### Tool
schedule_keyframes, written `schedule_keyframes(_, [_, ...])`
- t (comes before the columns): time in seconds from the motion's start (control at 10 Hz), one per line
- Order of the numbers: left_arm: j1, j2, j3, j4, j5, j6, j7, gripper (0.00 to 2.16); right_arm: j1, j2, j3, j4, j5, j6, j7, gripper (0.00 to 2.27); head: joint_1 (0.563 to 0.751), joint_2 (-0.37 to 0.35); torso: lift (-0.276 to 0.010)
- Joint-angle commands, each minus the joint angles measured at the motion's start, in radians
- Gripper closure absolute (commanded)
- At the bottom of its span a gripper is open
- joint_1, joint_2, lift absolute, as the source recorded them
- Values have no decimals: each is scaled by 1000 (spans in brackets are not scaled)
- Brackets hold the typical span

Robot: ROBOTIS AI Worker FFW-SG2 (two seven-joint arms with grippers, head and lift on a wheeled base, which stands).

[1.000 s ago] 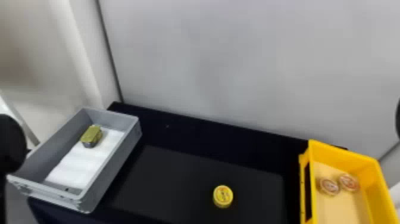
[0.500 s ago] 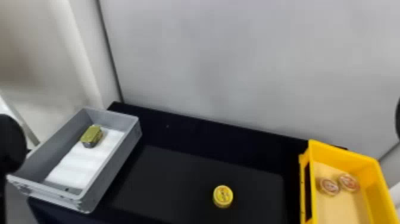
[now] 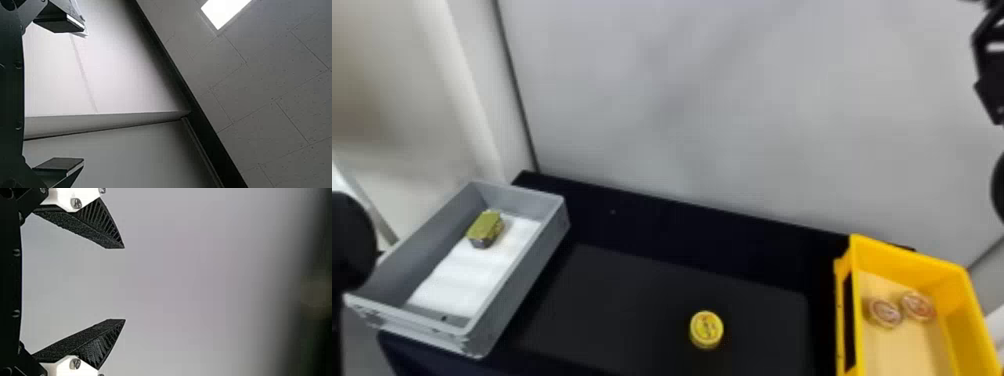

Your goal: Pick up the round yellow can and place it in the yellow rectangular box

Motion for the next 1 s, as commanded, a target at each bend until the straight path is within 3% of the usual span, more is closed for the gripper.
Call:
schedule_keyframes(0.0, [0,0,1,-2,-1,6,-3,85,-131,78,-19,69,62,432,277,133,694,-78,0])
schedule_keyframes(0.2, [1,-2,1,-2,-1,6,-3,85,-173,70,27,225,122,535,553,125,694,-78,0])
schedule_keyframes(0.4, [1,-5,-4,-2,2,6,-3,85,-170,76,87,379,299,532,869,128,694,-78,0])
schedule_keyframes(0.6, [0,-6,-7,0,4,6,-3,85,-151,119,133,517,486,489,1113,116,694,-78,0])
schedule_keyframes(0.7, [-2,-9,-11,2,5,7,-3,85,-137,129,152,572,488,467,1156,116,694,-78,0])
schedule_keyframes(0.9, [-5,-14,-16,5,8,7,-3,84,-90,150,169,621,465,426,1158,93,694,-78,0])
